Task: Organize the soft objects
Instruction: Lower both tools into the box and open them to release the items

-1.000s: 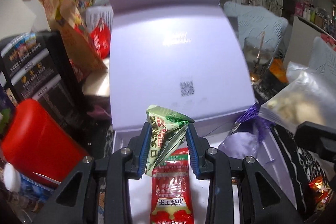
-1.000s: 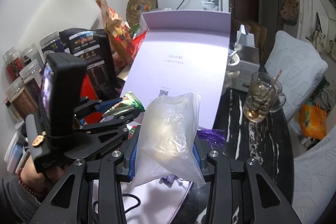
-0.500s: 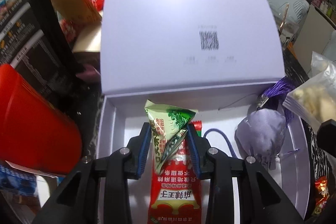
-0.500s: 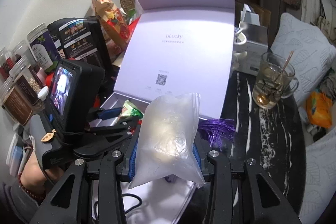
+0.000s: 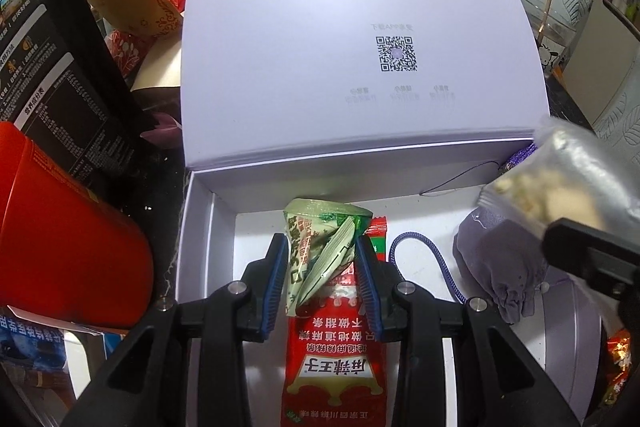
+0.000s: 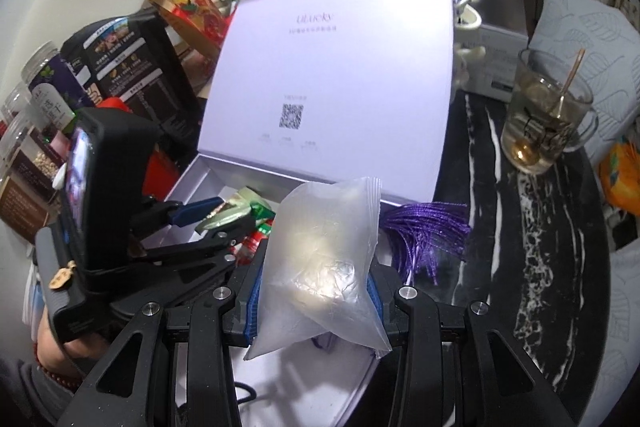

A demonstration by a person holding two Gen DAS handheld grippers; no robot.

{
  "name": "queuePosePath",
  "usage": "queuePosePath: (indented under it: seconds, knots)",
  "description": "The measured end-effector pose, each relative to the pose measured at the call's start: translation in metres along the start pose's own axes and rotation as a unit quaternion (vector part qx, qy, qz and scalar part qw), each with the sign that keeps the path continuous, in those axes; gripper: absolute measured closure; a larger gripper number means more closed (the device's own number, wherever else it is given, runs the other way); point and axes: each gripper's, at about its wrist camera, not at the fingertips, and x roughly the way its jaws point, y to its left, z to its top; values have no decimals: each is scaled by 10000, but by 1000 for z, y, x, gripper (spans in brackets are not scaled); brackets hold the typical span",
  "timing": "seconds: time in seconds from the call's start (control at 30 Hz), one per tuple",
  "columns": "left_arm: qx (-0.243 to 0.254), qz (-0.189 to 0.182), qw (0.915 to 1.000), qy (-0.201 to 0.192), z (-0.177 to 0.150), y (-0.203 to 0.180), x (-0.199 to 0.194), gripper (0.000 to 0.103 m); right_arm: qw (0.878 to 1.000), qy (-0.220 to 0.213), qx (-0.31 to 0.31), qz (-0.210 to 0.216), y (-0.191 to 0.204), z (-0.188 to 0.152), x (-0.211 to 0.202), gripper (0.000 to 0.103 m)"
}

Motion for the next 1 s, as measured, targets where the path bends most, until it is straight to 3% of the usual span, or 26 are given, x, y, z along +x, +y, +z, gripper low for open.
queuePosePath:
  seconds: [0.23,0.3,0.37,0.4,0.73,0.83,0.93,1.0]
  knots:
    - [26,-1,10000,1,1,-2,1,68,9998,162,83,-66,-6,0,17,63]
    - [37,32,10000,-6,0,-3,1,56,9997,208,100,-116,-8,0,21,63]
    - [43,41,10000,-60,0,-5,0,35,9994,261,127,-163,-11,-1,25,63]
    - [39,52,9999,-99,1,-6,-2,33,9994,280,144,-171,-11,-1,26,63]
    - [-44,21,9999,-122,1,-3,-14,33,9990,365,166,-202,-9,1,27,56]
    - [-78,-44,9999,-104,-4,-1,-16,33,9988,422,102,-219,-6,3,28,51]
    - [-44,26,9999,-147,-7,5,-24,33,9986,399,131,-313,-6,4,25,38]
    - [-31,73,9998,-196,-10,4,-32,33,9988,346,161,-304,-6,4,20,36]
